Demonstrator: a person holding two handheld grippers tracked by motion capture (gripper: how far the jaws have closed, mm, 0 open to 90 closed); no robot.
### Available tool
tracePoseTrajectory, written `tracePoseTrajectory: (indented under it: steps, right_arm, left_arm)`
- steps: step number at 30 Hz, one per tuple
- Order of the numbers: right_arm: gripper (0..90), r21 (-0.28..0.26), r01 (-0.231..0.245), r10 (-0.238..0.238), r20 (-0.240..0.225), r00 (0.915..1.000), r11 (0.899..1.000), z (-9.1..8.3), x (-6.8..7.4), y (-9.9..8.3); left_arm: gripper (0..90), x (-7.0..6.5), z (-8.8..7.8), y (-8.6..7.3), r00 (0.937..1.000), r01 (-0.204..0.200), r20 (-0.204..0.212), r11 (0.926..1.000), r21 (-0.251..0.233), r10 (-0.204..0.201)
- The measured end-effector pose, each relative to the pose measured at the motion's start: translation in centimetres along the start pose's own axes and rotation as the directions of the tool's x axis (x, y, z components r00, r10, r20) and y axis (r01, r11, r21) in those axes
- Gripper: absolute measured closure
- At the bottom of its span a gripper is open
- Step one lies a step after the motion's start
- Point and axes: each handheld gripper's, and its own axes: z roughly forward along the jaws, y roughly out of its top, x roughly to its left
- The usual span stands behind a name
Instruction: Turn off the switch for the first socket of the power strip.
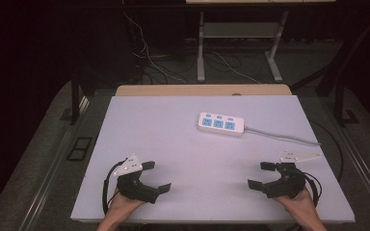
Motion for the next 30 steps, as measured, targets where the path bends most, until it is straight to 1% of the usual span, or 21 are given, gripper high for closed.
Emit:
tracePoseTrajectory:
  steps: [10,19,30]
  right_arm:
    - [0.6,0.010,0.002,-0.002,-0.002,1.0000,1.000,-0.07,-0.06,-0.04]
    - [0.6,0.021,-0.012,0.012,-0.008,0.9999,1.000,-0.13,-0.05,-0.03]
    - [0.6,0.030,-0.009,0.009,-0.011,0.9999,1.000,-0.22,0.01,0.32]
  left_arm:
    - [0.0,0.03,-0.01,-0.03,1.0000,0.004,0.003,1.0000,0.001,-0.004]
    - [0.0,0.03,-0.24,-0.04,0.9999,0.015,0.004,0.9998,-0.012,-0.015]
    - [0.0,0.08,-0.42,-0.10,0.9997,0.025,-0.002,0.9995,-0.020,-0.025]
